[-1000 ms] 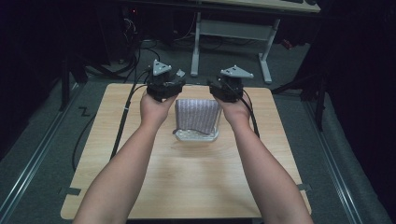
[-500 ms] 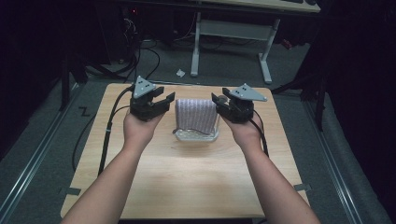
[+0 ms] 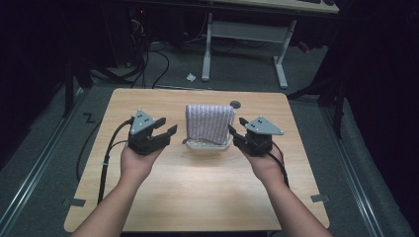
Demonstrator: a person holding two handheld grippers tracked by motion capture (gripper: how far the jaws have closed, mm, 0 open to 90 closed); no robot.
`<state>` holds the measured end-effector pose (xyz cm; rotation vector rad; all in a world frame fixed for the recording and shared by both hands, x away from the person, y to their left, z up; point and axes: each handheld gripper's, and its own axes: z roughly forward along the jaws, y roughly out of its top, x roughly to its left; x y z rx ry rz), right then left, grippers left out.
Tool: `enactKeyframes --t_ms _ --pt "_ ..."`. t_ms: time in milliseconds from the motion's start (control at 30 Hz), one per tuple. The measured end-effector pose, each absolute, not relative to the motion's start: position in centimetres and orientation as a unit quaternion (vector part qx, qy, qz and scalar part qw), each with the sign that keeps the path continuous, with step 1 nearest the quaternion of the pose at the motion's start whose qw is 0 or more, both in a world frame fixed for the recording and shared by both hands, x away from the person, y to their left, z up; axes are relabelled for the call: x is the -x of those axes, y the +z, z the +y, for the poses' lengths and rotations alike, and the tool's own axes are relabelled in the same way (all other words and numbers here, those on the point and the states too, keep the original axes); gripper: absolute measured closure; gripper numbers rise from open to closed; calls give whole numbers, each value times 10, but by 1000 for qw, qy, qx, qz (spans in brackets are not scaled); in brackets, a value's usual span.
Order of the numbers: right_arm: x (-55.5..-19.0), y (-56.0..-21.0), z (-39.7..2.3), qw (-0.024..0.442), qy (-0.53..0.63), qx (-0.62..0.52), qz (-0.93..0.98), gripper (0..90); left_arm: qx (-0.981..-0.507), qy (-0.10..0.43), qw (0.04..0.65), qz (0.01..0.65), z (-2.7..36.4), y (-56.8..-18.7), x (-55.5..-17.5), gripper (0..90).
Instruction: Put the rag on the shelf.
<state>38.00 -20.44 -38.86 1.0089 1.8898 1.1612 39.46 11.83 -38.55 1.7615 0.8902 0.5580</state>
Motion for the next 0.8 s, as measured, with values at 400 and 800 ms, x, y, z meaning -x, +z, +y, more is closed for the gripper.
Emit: enactKeyframes --t_ms 400,800 --pt "-370 -447 -204 310 417 -406 752 525 -768 162 494 374 109 -462 -378 467" --pt "-341 -505 -209 268 391 -438 763 528 -815 138 434 358 120 -512 -347 441"
